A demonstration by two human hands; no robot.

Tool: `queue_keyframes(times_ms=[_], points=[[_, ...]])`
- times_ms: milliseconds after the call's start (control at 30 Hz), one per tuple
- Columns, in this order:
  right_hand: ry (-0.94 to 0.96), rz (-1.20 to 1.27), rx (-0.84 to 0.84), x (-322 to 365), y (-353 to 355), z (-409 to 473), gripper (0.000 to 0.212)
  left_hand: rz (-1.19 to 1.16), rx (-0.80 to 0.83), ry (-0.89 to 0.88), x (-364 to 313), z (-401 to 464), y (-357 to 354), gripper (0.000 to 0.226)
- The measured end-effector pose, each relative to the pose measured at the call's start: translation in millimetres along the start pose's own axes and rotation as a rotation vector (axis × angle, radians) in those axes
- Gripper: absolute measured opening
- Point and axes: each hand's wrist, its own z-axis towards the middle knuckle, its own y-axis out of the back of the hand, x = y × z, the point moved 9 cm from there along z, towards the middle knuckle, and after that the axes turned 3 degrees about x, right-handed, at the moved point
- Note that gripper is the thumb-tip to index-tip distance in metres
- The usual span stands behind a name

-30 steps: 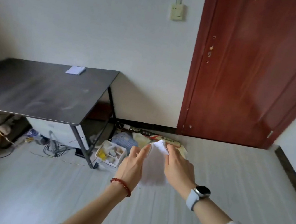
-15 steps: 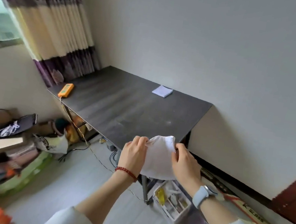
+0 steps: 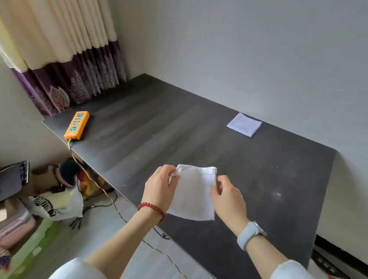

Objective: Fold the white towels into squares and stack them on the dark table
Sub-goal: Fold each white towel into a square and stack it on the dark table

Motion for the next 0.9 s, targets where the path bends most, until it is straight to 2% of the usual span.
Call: queue_keyframes(times_ms=[200,367,500,700,900], points=[[-0.179,0.039,-0.05,16.1,-21.7,89.9,0.013,-0.212,0.217,0.096,39.9,122.9,-26.4,0.008],[-0.33,0.092,-0.17,-28.7,5.8,149.6,0.013,-0.337,0.4,0.151,10.4,201.4,-98.4,0.015],[-0.427,0.173,-0.261,-76.6,28.0,205.9,0.014,-0.373,0.524,0.125,-26.0,262.8,-166.9,0.019],[-0.451,0.275,-0.351,-145.5,59.8,336.4,0.018,-0.372,0.557,0.127,-63.2,385.3,-272.9,0.024],[-0.469,0.321,-0.38,-189.4,65.6,425.2,0.019,-0.367,0.517,0.134,-71.3,462.6,-338.3,0.021]])
